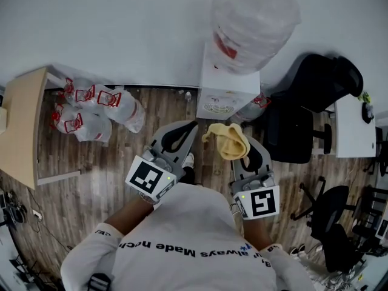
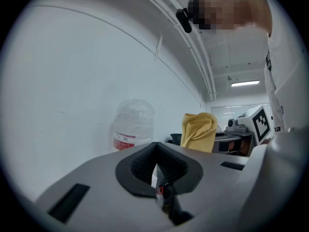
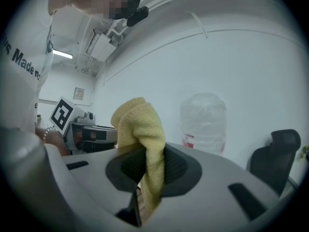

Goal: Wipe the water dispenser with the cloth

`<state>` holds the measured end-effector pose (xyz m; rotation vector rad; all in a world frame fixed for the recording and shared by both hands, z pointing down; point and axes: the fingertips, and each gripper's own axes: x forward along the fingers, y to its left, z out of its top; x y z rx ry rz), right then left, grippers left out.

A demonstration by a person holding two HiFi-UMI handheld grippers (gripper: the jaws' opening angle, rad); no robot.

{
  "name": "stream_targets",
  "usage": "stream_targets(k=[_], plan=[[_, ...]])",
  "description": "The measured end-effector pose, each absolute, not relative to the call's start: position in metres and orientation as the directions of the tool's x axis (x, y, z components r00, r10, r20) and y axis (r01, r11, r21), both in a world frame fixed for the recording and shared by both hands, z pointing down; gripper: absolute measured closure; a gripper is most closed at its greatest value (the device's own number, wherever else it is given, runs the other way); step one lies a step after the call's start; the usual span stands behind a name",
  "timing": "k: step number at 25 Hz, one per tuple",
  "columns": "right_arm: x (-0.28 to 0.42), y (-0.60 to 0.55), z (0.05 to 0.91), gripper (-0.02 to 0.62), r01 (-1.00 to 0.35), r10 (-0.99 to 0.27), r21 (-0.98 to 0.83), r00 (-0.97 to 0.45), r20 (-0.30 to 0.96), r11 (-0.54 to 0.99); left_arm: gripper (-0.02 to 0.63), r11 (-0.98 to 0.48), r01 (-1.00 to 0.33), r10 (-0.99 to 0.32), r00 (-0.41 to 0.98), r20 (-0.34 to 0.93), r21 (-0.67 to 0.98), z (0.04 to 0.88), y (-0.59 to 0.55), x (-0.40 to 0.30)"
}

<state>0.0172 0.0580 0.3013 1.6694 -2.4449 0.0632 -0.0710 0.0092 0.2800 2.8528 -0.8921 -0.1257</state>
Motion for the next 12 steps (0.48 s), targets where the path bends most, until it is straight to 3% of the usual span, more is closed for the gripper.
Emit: stream_targets(k=[12], plan=[[0.006,-0.008,0.313,0.532,-0.935,-0.925,0.073,-0.33,0.186,0.348,0.589,-0.829,-0.531,-0.541,0.841,-0.013,0.178,0.296,-0.053,-0.078]])
